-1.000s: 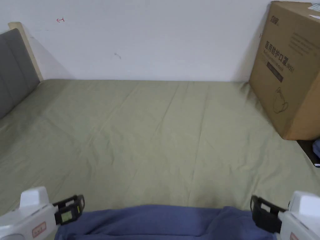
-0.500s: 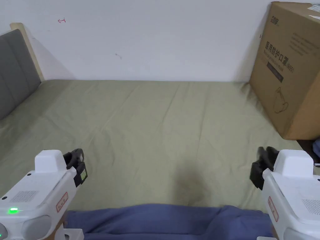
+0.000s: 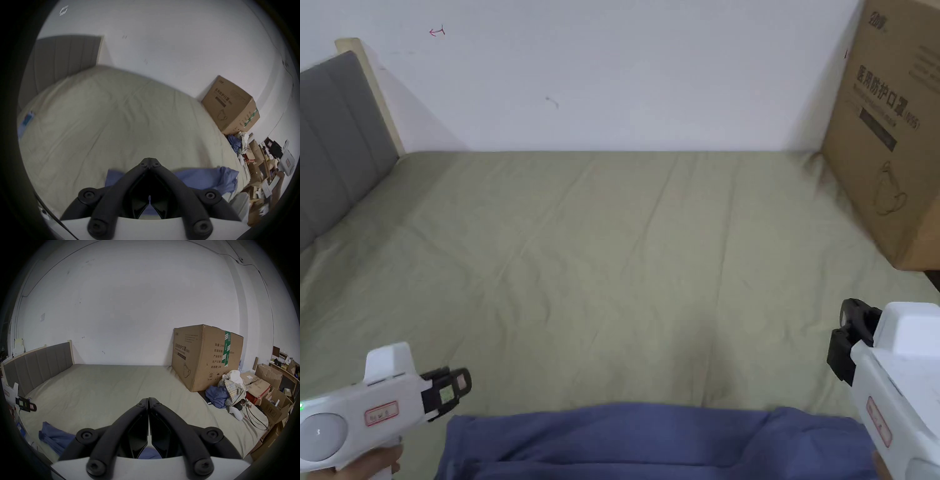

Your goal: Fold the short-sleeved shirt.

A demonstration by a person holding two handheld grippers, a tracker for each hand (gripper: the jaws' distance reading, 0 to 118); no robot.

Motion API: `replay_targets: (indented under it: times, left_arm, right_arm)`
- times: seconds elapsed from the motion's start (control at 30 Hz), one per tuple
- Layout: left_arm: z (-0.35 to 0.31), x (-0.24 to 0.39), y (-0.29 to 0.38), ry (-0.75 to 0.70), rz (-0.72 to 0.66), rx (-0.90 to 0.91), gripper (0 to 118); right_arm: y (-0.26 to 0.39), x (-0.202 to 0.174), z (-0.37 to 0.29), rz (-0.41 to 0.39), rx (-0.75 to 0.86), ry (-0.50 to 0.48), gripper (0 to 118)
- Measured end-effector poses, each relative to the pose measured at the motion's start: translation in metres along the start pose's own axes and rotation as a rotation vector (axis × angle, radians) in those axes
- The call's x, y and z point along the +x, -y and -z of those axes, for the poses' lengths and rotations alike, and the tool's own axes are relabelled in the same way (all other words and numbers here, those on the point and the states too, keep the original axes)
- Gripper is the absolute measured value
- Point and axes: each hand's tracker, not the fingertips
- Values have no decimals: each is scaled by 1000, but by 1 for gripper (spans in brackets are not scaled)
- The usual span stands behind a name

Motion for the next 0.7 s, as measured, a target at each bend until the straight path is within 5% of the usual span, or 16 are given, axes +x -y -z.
replay_targets:
  times: [0.07,0.13,0.2,0.3,0.53,0.7]
  left_arm:
    - [10,-23,4,11,-31,-87,3]
    - [18,-38,11,-2,-45,-168,26]
    - [24,-52,19,7,-72,-198,63]
    - [31,-66,28,9,-109,-213,83]
    - [58,-74,44,30,-147,-281,78]
    - [78,-74,50,-28,26,-273,40]
  right_arm:
    - [2,-3,5,2,-14,-6,0]
    - [5,-7,9,-7,-28,-7,0]
    - [9,-9,14,-9,-43,-12,0]
    - [13,-14,22,-26,-76,-19,0]
    - [24,-15,34,-28,-128,-20,0]
    - [25,-13,37,-24,-142,-9,0]
